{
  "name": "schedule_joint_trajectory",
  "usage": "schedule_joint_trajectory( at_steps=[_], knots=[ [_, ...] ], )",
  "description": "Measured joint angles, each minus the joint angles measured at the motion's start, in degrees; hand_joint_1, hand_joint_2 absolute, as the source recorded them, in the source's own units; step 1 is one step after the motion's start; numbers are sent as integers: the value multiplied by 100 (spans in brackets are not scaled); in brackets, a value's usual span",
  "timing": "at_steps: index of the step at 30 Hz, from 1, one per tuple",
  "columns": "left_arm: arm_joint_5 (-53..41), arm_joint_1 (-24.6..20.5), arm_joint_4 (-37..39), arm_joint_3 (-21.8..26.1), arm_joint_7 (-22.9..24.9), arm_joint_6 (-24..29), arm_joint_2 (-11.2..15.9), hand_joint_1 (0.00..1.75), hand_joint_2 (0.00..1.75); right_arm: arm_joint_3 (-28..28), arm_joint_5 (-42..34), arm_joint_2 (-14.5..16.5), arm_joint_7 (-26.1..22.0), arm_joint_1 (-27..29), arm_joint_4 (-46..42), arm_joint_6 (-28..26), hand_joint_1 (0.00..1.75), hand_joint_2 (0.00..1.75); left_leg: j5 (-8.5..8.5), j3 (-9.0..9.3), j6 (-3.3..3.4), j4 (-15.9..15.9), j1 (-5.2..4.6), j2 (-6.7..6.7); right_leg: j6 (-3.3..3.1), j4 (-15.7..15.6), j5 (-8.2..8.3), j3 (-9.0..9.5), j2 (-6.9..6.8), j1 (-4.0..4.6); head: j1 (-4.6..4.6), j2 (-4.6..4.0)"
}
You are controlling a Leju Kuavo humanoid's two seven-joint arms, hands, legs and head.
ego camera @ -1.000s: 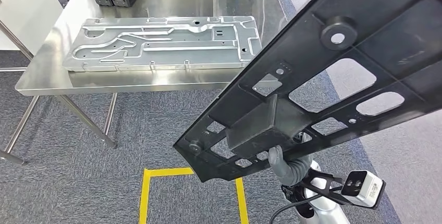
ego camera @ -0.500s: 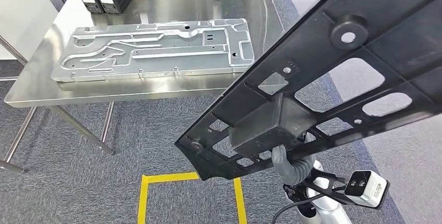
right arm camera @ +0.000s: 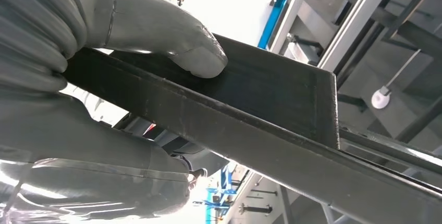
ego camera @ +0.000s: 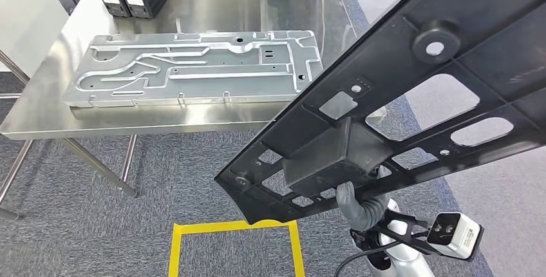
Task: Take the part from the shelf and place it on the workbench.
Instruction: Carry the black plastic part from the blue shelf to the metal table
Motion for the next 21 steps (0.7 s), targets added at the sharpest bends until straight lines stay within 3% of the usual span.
schedule_joint_trajectory(
  at_steps=[1, 2, 4, 5, 6, 8, 11, 12, 14, 15, 16, 17, 19, 21],
  knots=[
    [0, 4, 0, -1, 0, -1, -1, 0, 175, -1, 0, -1, 0, 6, 1, -1, 175, 175, -37, 46, -3, 1, -1, -3, 5, 44, 110, -108, -2, -6, 0, 0],
    [0, 8, 0, -2, 0, -1, -1, 0, 175, -2, 0, -1, 0, 7, 1, 0, 175, 175, -80, 106, -11, 3, 0, -6, 1, -134, 327, -101, -5, -10, 0, 0],
    [0, 12, 0, -3, 0, -2, -3, 0, 175, -4, 0, -1, 0, 6, 0, 0, 175, 175, -177, 227, -46, 2, -6, -11, -36, -837, 822, 125, -23, -3, 1, 0],
    [0, 7, 0, -3, 0, -2, -4, 0, 175, -5, 0, -1, 0, 5, -3, 1, 175, 175, -222, 265, -76, 6, -14, -16, -64, -1146, 957, 243, -28, 10, 1, 0],
    [0, 2, 0, -3, 0, -1, -4, 0, 175, -6, 1, -1, 0, 6, -7, 0, 175, 175, -255, 283, -108, 4, -22, -17, -94, -1330, 999, 314, -30, 25, 1, 0],
    [0, -5, 0, -3, 0, -1, -5, 0, 175, -12, 2, -2, 0, 7, -18, -2, 175, 175, -296, 301, -172, -23, -29, -14, -157, -1414, 936, 347, -18, 44, 0, 0],
    [0, -17, 0, -3, -3, -1, -7, 0, 175, -20, 4, -2, 0, 2, -34, -2, 175, 175, -434, 277, -248, 150, -21, 0, -250, -1494, 894, 450, -9, 3, -1, 0],
    [0, -19, 0, -3, -4, -1, -7, 0, 175, -20, 4, -1, 1, -1, -38, -1, 175, 175, -553, 152, -266, 420, -15, 1, -278, -1518, 873, 499, -13, -6, -1, 0],
    [0, -9, 0, -3, -5, -4, -5, 0, 175, -20, 4, 1, 4, 1, -39, -6, 175, 175, -821, -295, -291, 1203, -6, 2, -317, -1525, 807, 576, -19, 2, -1, 0],
    [0, 1, 0, -3, -4, -7, -5, 0, 175, -20, 5, 1, 7, 8, -39, -9, 175, 175, -866, -513, -301, 1513, -2, 2, -320, -1524, 768, 621, -15, 6, -1, 0],
    [0, 11, 0, -3, -4, -10, -5, 0, 175, -20, 5, 1, 9, 13, -39, -13, 175, 175, -799, -652, -305, 1643, 2, 2, -318, -1522, 724, 674, -8, 8, -1, 0],
    [0, 16, 0, -4, -4, -12, -4, 0, 175, -20, 7, 1, 11, 15, -39, -15, 175, 175, -618, -690, -303, 1558, 5, 2, -312, -1517, 676, 739, 2, 9, -1, 0],
    [0, 19, 0, -5, -2, -13, 1, 0, 175, -20, 10, 2, 16, 18, -44, -25, 175, 175, -73, -482, -277, 869, 7, 0, -285, -1508, 562, 893, 14, 6, 0, 0],
    [0, 14, 0, -5, 5, -6, 5, 0, 175, -20, 20, 7, 22, 8, -54, -36, 175, 175, 193, -246, -238, 293, -19, -4, -234, -1492, 472, 983, 26, 17, 1, 0]
  ],
)
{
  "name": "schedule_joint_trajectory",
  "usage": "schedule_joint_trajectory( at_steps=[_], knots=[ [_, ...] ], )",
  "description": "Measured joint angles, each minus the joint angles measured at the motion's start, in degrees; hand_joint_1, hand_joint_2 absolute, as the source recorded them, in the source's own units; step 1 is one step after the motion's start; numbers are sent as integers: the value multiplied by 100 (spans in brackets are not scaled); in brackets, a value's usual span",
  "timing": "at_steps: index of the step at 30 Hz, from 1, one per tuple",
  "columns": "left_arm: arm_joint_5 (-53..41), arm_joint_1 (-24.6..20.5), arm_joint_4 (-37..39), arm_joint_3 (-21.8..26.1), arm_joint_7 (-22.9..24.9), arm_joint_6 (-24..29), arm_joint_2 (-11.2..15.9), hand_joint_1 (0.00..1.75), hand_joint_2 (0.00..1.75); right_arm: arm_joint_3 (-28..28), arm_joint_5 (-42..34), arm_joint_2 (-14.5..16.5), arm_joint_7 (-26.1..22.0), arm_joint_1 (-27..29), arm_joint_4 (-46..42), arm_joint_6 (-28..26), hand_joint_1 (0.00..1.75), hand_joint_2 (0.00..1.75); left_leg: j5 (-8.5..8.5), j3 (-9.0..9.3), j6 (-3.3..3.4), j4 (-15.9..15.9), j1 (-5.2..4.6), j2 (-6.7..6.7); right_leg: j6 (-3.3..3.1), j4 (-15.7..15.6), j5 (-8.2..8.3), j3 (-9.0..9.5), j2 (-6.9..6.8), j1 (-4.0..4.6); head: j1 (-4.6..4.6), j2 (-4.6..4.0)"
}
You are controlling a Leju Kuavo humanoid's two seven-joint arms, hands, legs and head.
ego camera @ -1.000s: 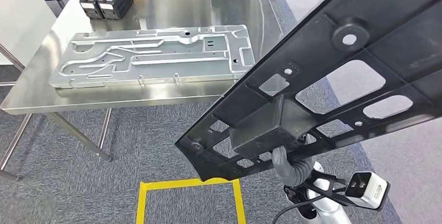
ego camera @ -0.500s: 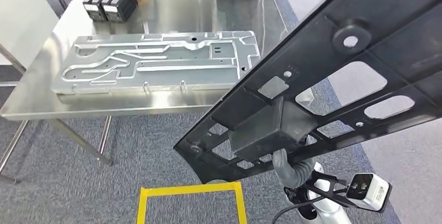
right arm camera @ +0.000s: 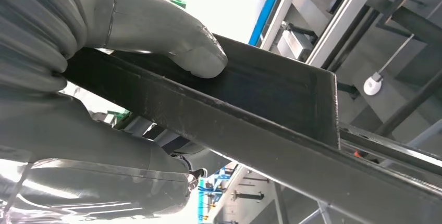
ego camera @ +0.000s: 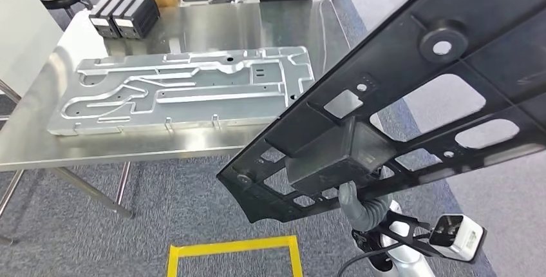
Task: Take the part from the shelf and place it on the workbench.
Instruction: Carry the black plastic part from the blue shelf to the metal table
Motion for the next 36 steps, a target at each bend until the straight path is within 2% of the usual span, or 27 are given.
schedule_joint_trajectory(
  at_steps=[2, 4, 5, 6, 8, 9, 10, 11, 12, 13, 14, 15, 16, 17, 20, 22, 24, 25, 26, 27, 29, 30, 32, 34, 36],
  knots=[
    [0, -12, 0, 0, 7, 17, -1, 0, 175, 3, 15, 10, 13, -11, -6, -4, 175, 175, -51, 53, 42, -134, -30, -4, 57, -13, -26, 5, 10, 9, -1, 0],
    [0, -16, 0, 0, -3, 34, -4, 0, 175, 7, 26, 21, 38, -19, -16, 4, 175, 175, -70, 75, 98, -198, -2, -7, 118, -11, -62, 6, -2, 13, -1, 0],
    [0, -17, 0, 0, -10, 38, -6, 0, 175, 10, 28, 26, 51, -31, -21, 13, 175, 175, -72, 96, 131, -227, 14, -7, 145, 87, -126, -34, -11, 13, -1, 0],
    [0, -19, 0, 1, -17, 41, -8, 0, 175, 13, 30, 32, 63, -45, -27, 27, 175, 175, -75, 119, 160, -253, 30, -6, 168, 311, -240, -146, -18, 13, -1, 0],
    [0, -25, 0, 2, -24, 44, -10, 0, 175, 21, 30, 42, 78, -64, -26, 51, 175, 175, -99, 138, 203, -264, 27, -4, 193, 1048, -531, -576, -23, -1, -1, 0],
    [0, -25, 0, 3, -27, 44, -10, 0, 175, 24, 29, 46, 81, -65, -22, 61, 175, 175, -114, 147, 212, -263, 24, -5, 201, 1408, -622, -816, -23, -7, -1, 0],
    [0, -23, 0, 3, -32, 43, -10, 0, 175, 26, 29, 50, 85, -63, -19, 67, 175, 175, -133, 164, 216, -262, 22, -8, 205, 1605, -603, -985, -23, -13, -1, 0],
    [0, -20, 0, 4, -36, 40, -10, 0, 175, 26, 28, 55, 87, -63, -15, 76, 175, 175, -155, 193, 215, -261, 21, -13, 202, 1591, -466, -1050, -24, -18, -1, 0],
    [0, -18, 0, 5, -39, 37, -10, 0, 175, 26, 27, 62, 87, -63, -14, 87, 175, 175, -180, 234, 209, -261, 21, -19, 191, 1352, -226, -999, -26, -21, -1, 0],
    [0, -17, 0, 6, -37, 33, -10, 0, 175, 26, 26, 72, 87, -64, -14, 99, 175, 175, -209, 276, 197, -261, 21, -26, 171, 958, 59, -866, -31, -21, -1, 0],
    [0, -18, 0, 7, -32, 29, -11, 0, 175, 26, 25, 83, 87, -65, -14, 110, 175, 175, -239, 311, 177, -256, 10, -32, 148, 584, 265, -724, -38, -7, -1, 0],
    [0, -21, 0, 7, -27, 27, -13, 0, 175, 26, 27, 100, 91, -65, -15, 118, 175, 175, -262, 327, 152, -250, 1, -35, 124, 291, 390, -613, -44, 7, -1, 0],
    [0, -21, 0, 7, -21, 26, -15, 0, 175, 26, 34, 121, 98, -64, -17, 122, 175, 175, -277, 329, 123, -249, -7, -36, 103, 130, 429, -558, -45, 22, -1, 0],
    [0, -21, 0, 7, -18, 29, -16, 0, 175, 26, 46, 142, 106, -59, -21, 120, 175, 175, -284, 328, 92, -255, -13, -33, 85, 91, 403, -549, -40, 36, -1, 0],
    [0, -22, 0, 10, -21, 45, -21, 0, 175, 22, 162, 211, 134, -25, -60, 39, 175, 175, -345, 328, 3, -220, -11, -15, 8, -2, 418, -506, -33, -1, -2, 0],
    [0, -22, 0, 14, -25, 59, -27, 0, 175, 21, 282, 264, 149, 0, -105, -73, 175, 175, -591, 147, -39, 199, -1, -7, -47, -57, 423, -451, -49, -20, -1, 0],
    [0, -4, 0, 26, -40, 70, -31, 0, 175, -4, 483, 309, 192, 67, -161, -315, 175, 175, -914, -217, -67, 941, 12, -7, -80, -63, 405, -430, -55, -10, -1, 0],
    [0, 11, 0, 38, -53, 72, -34, 0, 175, -39, 613, 329, 232, 123, -199, -501, 175, 175, -982, -358, -78, 1203, 19, -7, -80, -59, 396, -422, -56, -7, -1, 0],
    [0, 27, 0, 52, -67, 73, -38, 0, 175, -80, 742, 347, 273, 182, -243, -693, 175, 175, -952, -421, -85, 1295, 28, -6, -77, -53, 385, -414, -54, -6, -1, 0],
    [0, 39, 0, 67, -79, 73, -42, 0, 175, -120, 839, 360, 302, 227, -283, -847, 175, 175, -807, -366, -89, 1146, 37, -6, -69, -42, 372, -404, -50, -7, -1, 0],
    [0, 48, 0, 100, -102, 73, -45, 0, 175, -184, 952, 372, 332, 270, -356, -1024, 175, 175, -414, -43, -83, 435, 53, -7, -37, -6, 336, -388, -38, -11, -1, 0],
    [0, 44, 0, 119, -113, 73, -46, 0, 175, -211, 978, 374, 338, 287, -397, -1057, 175, 175, -293, 110, -67, 104, 47, -11, -12, 22, 315, -390, -29, -4, -1, 0],
    [0, 42, 0, 149, -127, 72, -48, 0, 175, -257, 1007, 376, 351, 333, -476, -1086, 175, 175, -251, 236, -17, -181, 30, -19, 46, 50, 300, -404, -20, 12, -1, 0],
    [0, 60, 0, 160, -128, 72, -51, 0, 175, -284, 1028, 376, 367, 373, -518, -1088, 175, 175, -240, 238, 54, -204, 21, -20, 103, 52, 300, -411, -18, 12, -1, 0],
    [0, 69, 0, 163, -129, 72, -55, 0, 175, -301, 1041, 376, 376, 396, -555, -1089, 175, 175, -216, 250, 122, -232, 29, -18, 161, 181, 204, -460, -20, -5, -1, 0]
  ],
)
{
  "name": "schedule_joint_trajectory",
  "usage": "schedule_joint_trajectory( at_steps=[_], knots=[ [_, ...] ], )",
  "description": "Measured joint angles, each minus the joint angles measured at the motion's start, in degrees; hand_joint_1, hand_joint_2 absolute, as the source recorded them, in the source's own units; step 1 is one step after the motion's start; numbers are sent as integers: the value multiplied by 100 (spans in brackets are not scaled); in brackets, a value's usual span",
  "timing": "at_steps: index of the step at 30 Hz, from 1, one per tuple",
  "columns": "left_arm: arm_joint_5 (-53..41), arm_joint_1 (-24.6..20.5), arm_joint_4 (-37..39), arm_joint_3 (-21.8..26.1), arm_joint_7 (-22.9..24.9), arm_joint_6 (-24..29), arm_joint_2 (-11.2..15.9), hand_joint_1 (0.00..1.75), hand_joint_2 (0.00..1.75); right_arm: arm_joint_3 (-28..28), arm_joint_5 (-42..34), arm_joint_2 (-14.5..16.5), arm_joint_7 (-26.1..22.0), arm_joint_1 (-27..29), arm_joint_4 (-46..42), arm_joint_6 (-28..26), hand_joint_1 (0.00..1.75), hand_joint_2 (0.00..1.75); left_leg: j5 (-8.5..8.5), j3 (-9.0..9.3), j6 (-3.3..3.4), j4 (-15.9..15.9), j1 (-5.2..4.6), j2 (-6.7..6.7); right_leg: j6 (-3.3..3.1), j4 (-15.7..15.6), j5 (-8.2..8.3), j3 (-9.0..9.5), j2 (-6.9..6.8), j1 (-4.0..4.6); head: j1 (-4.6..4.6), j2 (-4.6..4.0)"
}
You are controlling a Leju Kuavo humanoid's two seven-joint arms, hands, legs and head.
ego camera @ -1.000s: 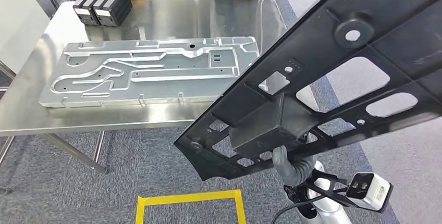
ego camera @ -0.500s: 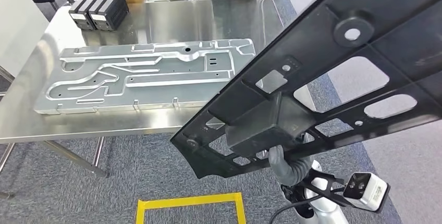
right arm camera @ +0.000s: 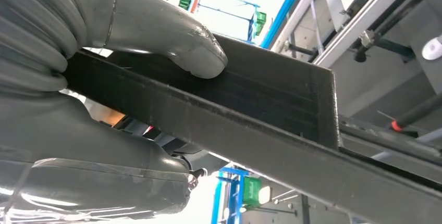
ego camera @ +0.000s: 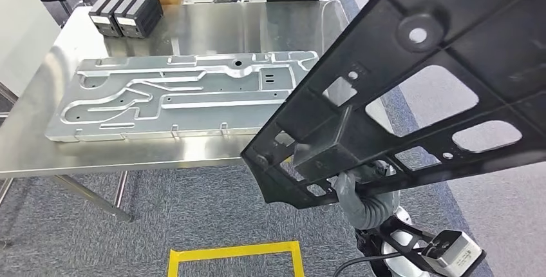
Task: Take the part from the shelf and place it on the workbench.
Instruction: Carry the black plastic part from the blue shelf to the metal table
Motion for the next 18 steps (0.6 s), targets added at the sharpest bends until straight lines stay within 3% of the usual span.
schedule_joint_trajectory(
  at_steps=[1, 3, 5, 6, 7, 9, 10, 12, 15, 16, 18],
  knots=[
    [0, -2, 0, 1, -1, -1, -2, 0, 175, -7, 3, 0, 2, 7, -21, -1, 175, 175, 10, 5, 33, -14, 8, 3, 26, 188, -117, -84, -2, -8, 0, 0],
    [0, -4, 0, 3, -1, -1, -3, 0, 175, -15, 4, 0, 2, 23, -45, -2, 175, 175, 7, 3, 70, -13, -2, 8, 55, 901, -467, -430, -5, -16, 0, 0],
    [0, 2, 0, 3, -1, -1, -3, 0, 175, -26, 4, -1, 3, 55, -47, -3, 175, 175, 2, 4, 85, -12, -14, 11, 62, 1476, -631, -732, -5, -18, 0, 0],
    [0, 5, 0, 3, -1, -1, -3, 0, 175, -33, 4, -2, 3, 68, -47, -4, 175, 175, 0, 11, 86, -11, -19, 9, 53, 1440, -534, -727, -6, -17, 0, 0],
    [0, 6, 0, 3, -1, -1, -3, 0, 175, -42, 4, -2, 3, 74, -48, -4, 175, 175, -4, 23, 83, -11, -22, 5, 35, 1175, -343, -605, -6, -16, 0, 0],
    [0, 3, 0, 3, -1, -1, -8, 0, 175, -56, 4, -1, 3, 73, -50, -4, 175, 175, -19, 45, 63, -8, -36, -3, -25, 348, 32, -202, -14, 4, 0, 0],
    [0, 2, 0, 3, -1, -1, -13, 0, 175, -63, 3, 0, 3, 71, -52, -4, 175, 175, -26, 48, 43, -6, -44, -5, -51, 52, 124, -62, -18, 20, 0, 0],
    [0, 2, 0, 3, -1, -1, -20, 0, 175, -75, 4, 1, 3, 71, -61, -5, 175, 175, -32, 41, -11, -10, -53, -4, -83, -125, 134, 6, -18, 53, 0, 0],
    [0, 0, 0, 3, -7, -14, -22, 0, 175, -86, 140, 0, 99, 42, -74, -203, 175, 175, -88, 33, -106, 34, -46, 0, -158, -201, 176, 29, -15, 17, 0, 0],
    [0, -3, 0, 2, -11, -27, -24, 0, 175, -94, 253, -2, 203, -33, -39, -382, 175, 175, -189, -31, -133, 187, -44, 3, -189, -235, 192, 43, -20, -1, 0, 0],
    [0, -10, 0, -4, -18, -69, -22, 0, 175, -156, 523, -42, 485, -401, 226, -825, 175, 175, -508, -321, -171, 812, -30, 6, -227, -255, 210, 47, -16, -8, 0, 0]
  ],
)
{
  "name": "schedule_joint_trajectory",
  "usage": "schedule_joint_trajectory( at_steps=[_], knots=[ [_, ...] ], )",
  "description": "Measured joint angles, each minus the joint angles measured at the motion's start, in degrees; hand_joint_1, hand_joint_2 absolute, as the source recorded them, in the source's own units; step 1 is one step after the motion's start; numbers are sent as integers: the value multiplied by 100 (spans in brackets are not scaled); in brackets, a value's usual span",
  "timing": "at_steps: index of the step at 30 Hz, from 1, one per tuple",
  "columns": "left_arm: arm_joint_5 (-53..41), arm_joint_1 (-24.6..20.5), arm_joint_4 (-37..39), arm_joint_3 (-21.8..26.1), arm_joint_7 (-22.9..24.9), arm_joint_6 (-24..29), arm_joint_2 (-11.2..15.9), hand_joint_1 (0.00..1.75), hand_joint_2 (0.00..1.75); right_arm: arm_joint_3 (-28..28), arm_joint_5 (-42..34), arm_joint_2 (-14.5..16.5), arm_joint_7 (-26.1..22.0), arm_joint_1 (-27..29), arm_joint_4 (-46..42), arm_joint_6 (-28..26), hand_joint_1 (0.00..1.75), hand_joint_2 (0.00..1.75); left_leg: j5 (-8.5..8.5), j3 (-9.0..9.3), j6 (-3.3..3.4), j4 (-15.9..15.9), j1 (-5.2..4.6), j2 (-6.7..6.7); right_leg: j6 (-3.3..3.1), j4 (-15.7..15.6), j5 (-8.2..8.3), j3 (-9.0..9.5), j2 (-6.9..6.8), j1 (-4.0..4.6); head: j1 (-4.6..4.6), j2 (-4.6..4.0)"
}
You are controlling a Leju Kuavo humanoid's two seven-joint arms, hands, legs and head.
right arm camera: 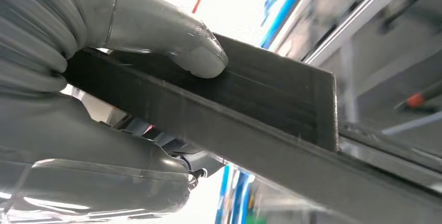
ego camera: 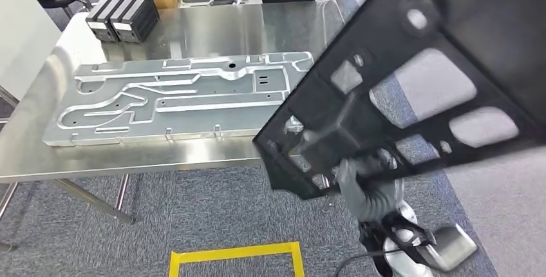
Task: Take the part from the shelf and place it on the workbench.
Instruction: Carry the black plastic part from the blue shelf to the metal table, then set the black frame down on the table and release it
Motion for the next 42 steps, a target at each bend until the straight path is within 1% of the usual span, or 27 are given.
schedule_joint_trajectory(
  at_steps=[1, 2, 3, 4, 6, 8, 12, 14, 16, 17, 18, 19, 21, 22, 23, 25, 27, 28, 29, 31, 32, 33, 34, 36, 37, 39, 42],
  knots=[
    [0, -7, 0, -8, -2, -27, 3, 0, 175, -79, 179, -56, 146, -297, 291, -243, 175, 175, -137, -179, -12, 360, 6, 0, -9, 3, 5, -10, 6, 1, 0, 0],
    [0, -17, 0, -21, -3, -55, 6, 0, 175, -187, 418, -134, 266, -642, 684, -473, 175, 175, -193, -310, -23, 612, 13, 0, -6, 8, 13, -18, 12, 2, 0, 0],
    [0, -31, 0, -39, -4, -83, 9, 0, 175, -310, 728, -217, 375, -1026, 1154, -708, 175, 175, -148, -356, -31, 677, 20, 0, 2, 18, 19, -27, 13, 0, 0, 0],
    [0, -45, 0, -64, -5, -105, 17, 0, 175, -427, 1127, -299, 486, -1445, 1702, -941, 175, 175, -2, -295, -36, 519, 29, 3, 13, 34, 24, -39, 12, -3, 0, 0],
    [0, -75, 0, -122, -6, -131, 43, 0, 175, -554, 2018, -410, 810, -2342, 2816, -1402, 175, 175, 359, 20, -36, -194, 44, 17, 53, 97, 23, -85, 10, -3, 0, 0],
    [0, -100, 0, -164, -11, -140, 77, 0, 175, -543, 2860, -468, 1233, -3185, 3818, -1816, 175, 175, 525, 212, 19, -671, 33, 15, 120, 156, 27, -148, 15, 8, 0, 0],
    [0, -107, 0, -234, -21, -133, 92, 0, 175, -254, 4288, -485, 2005, -4510, 5587, -2349, 175, 175, 594, 190, 165, -763, 23, -10, 245, 208, 19, -220, 1, -1, 0, 0],
    [0, -121, 0, -266, -28, -120, 91, 0, 175, -65, 4746, -477, 2251, -4997, 6314, -2474, 175, 175, 629, 193, 228, -802, 40, -10, 292, 596, -203, -407, -12, -13, 0, 0],
    [0, -128, 0, -286, -34, -115, 92, 0, 175, 63, 4922, -465, 2345, -5310, 6837, -2543, 175, 175, 630, 187, 254, -803, 37, -20, 324, 1337, -511, -774, -14, -15, 0, 0],
    [0, -124, 0, -291, -35, -115, 92, 0, 175, 111, 4946, -461, 2365, -5404, 7045, -2568, 175, 175, 624, 190, 258, -802, 36, -28, 332, 1641, -584, -940, -14, -15, 0, 0],
    [0, -119, 0, -295, -36, -115, 92, 0, 175, 151, 4956, -458, 2380, -5470, 7220, -2588, 175, 175, 616, 198, 261, -801, 36, -38, 333, 1761, -550, -1027, -14, -15, 0, 0],
    [0, -114, -1, -297, -36, -115, 91, 0, 175, 189, 4960, -455, 2391, -5532, 7384, -2599, 175, 175, 604, 211, 259, -800, 35, -49, 322, 1650, -401, -1009, -14, -15, 0, 0],
    [0, -110, -2, -299, -37, -116, 90, 0, 175, 251, 4987, -450, 2418, -5667, 7645, -2593, 175, 175, 573, 238, 238, -799, 30, -64, 271, 920, 51, -730, -16, -7, 0, 0],
    [0, -111, -2, -299, -39, -114, 89, 0, 175, 294, 5085, -433, 2490, -5756, 7769, -2555, 175, 175, 555, 239, 218, -793, 18, -68, 238, 548, 204, -579, -17, 10, 0, 0],
    [0, -111, -2, -299, -41, -110, 89, 0, 175, 367, 5258, -395, 2629, -5854, 7896, -2492, 175, 175, 544, 229, 193, -791, 10, -68, 206, 299, 272, -480, -18, 25, 0, 0],
    [0, -110, -2, -298, -45, -99, 87, 0, 175, 598, 5717, -264, 3051, -6039, 8176, -2355, 175, 175, 531, 214, 133, -799, -1, -53, 156, 147, 249, -428, -2, 56, 0, 0],
    [-1, -115, -2, -297, -46, -90, 90, 0, 175, 820, 6003, -83, 3353, -6134, 8408, -2305, 175, 175, 489, 217, 69, -788, -3, -29, 100, 97, 251, -404, 15, 31, 0, 0],
    [-1, -123, -2, -297, -46, -86, 91, 0, 175, 891, 6067, 18, 3419, -6170, 8490, -2300, 175, 175, 411, 177, 41, -685, -3, -21, 66, 70, 254, -384, 19, 15, 0, 0],
    [-1, -134, -2, -296, -46, -86, 92, 0, 175, 944, 6113, 110, 3462, -6205, 8561, -2296, 175, 175, 283, 77, 18, -462, 0, -15, 37, 48, 254, -362, 19, 1, -1, 0],
    [-1, -148, -2, -296, -46, -90, 94, 0, 175, 1024, 6174, 262, 3527, -6266, 8697, -2298, 175, 175, -33, -281, -15, 269, 17, -11, -5, 45, 233, -333, 15, 10, -1, 0],
    [-1, -147, -2, -296, -46, -95, 96, 0, 175, 1050, 6192, 311, 3552, -6275, 8757, -2301, 175, 175, -123, -458, -30, 596, 25, -11, -14, 49, 220, -318, 11, 16, -1, 0],
    [-1, -143, -2, -296, -47, -99, 96, 0, 175, 1067, 6207, 352, 3573, -6275, 8809, -2304, 175, 175, -103, -560, -43, 744, 30, -10, -16, 55, 205, -303, 6, 19, 0, 0],
    [-1, -139, -2, -296, -50, -103, 97, 0, 175, 1073, 6231, 384, 3585, -6271, 8855, -2300, 175, 175, 19, -566, -51, 687, 35, -9, -12, 66, 189, -290, 1, 20, 0, 0],
    [0, -137, -2, -297, -94, -115, 102, 0, 175, 1081, 6398, 431, 3570, -6283, 8922, -2163, 175, 175, 449, -320, -55, 40, 53, -7, 13, 101, 149, -273, -2, 18, 0, 0],
    [0, -139, -2, -297, -147, -137, 106, 0, 175, 1121, 6572, 448, 3531, -6290, 8965, -1999, 175, 175, 591, -162, -47, -315, 52, -9, 32, 126, 129, -275, 4, 27, 0, 0],
    [0, -144, -2, -298, -282, -212, 112, 0, 175, 1311, 6921, 490, 3409, -6233, 9078, -1667, 175, 175, 691, 25, -4, -717, 43, -12, 84, 143, 117, -283, 25, 45, -1, 0],
    [0, -156, -2, -298, -426, -295, 115, 0, 175, 1637, 7095, 559, 3199, -5919, 9237, -1526, 175, 175, 694, 63, 89, -780, 47, -13, 165, 138, 114, -279, 35, 46, 0, 0]
  ],
)
